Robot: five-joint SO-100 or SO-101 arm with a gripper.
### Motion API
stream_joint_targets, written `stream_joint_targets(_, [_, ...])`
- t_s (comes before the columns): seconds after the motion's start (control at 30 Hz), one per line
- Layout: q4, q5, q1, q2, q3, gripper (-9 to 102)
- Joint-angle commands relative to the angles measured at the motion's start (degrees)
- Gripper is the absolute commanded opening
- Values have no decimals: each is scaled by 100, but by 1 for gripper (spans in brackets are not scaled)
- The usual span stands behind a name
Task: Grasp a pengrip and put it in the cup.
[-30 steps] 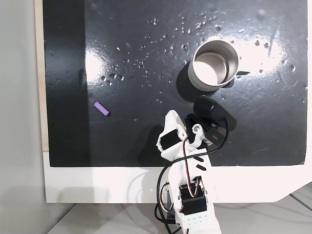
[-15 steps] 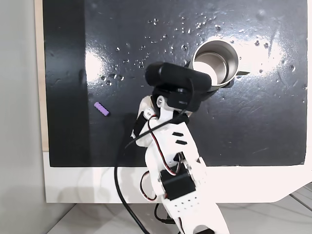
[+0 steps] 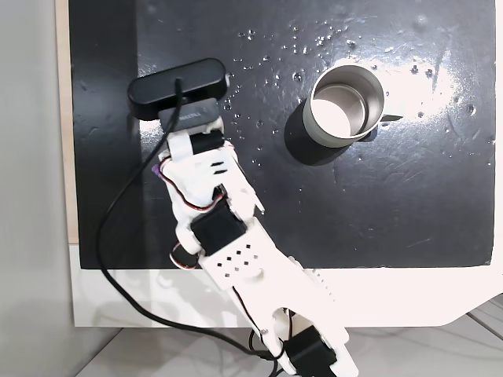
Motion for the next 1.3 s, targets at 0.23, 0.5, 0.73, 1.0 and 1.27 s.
stream_joint_targets(0.23, [738, -826, -888, -1187, -1020, 14])
stream_joint_targets(0.5, [211, -1529, -861, -1714, -923, 22])
stream_joint_targets(0.73, [-765, -1898, -879, -2268, -413, 28])
stream_joint_targets(1.0, [-1415, -1916, -1090, -2769, 132, 35])
stream_joint_targets(1.27, [-1819, -1863, -1169, -3085, 396, 37])
